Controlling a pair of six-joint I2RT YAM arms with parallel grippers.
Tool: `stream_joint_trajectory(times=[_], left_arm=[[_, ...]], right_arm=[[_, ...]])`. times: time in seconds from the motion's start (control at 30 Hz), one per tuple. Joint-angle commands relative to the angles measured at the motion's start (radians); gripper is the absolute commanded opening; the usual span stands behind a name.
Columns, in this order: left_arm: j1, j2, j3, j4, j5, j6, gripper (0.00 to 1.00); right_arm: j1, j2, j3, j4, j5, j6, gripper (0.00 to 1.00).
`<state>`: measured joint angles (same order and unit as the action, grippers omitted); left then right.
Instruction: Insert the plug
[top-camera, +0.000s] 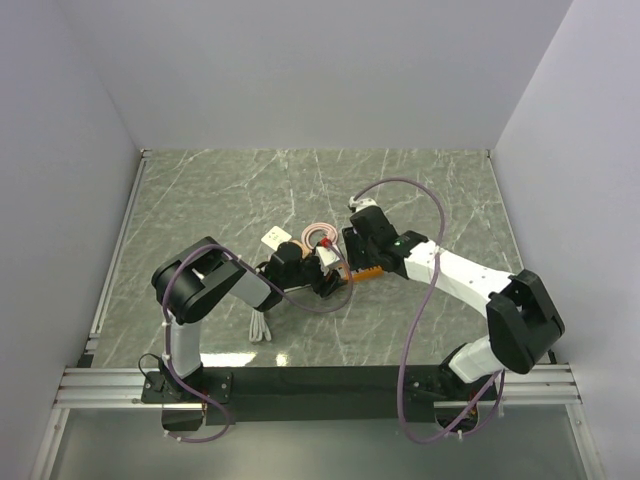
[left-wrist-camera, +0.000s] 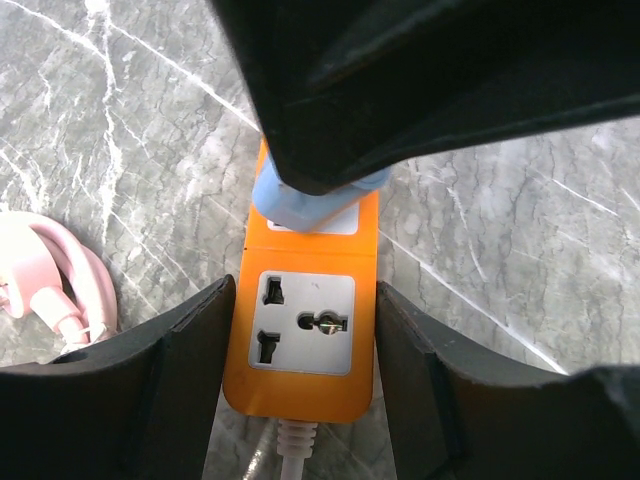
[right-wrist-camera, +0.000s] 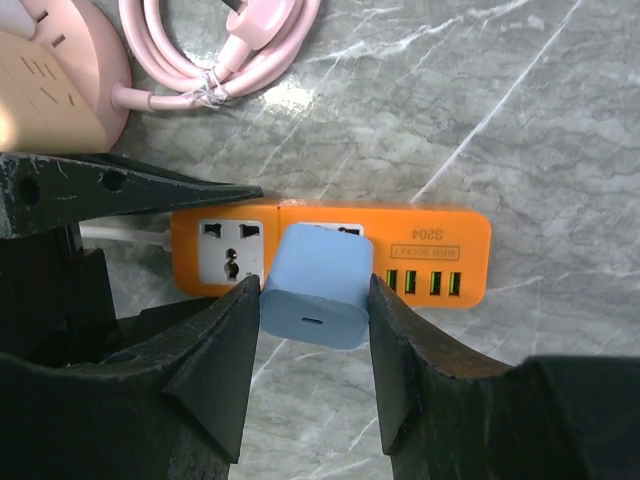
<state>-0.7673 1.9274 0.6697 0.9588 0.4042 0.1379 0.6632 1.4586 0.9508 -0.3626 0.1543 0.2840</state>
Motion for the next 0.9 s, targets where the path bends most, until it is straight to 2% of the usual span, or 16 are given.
stream_joint_trajectory(times=[0.0,0.43,0.87], left_arm=[[-0.001,-0.001,0.027,0.014,-0.015,0.019,0.62],[-0.001,0.007,0.036,0.015,-0.008,0.023,0.62],[-0.001,0.024,0.062,-0.011,-0.007,0.035,0.62]], right_arm=[[-0.016,0.009,0.055,-0.044,0.041,-0.046,0.00],[-0.076,0.091,0.129,-0.027,-0.048,-0.094,0.00],[-0.073,-0.053,0.074,-0.005,-0.136,-0.083,0.00]])
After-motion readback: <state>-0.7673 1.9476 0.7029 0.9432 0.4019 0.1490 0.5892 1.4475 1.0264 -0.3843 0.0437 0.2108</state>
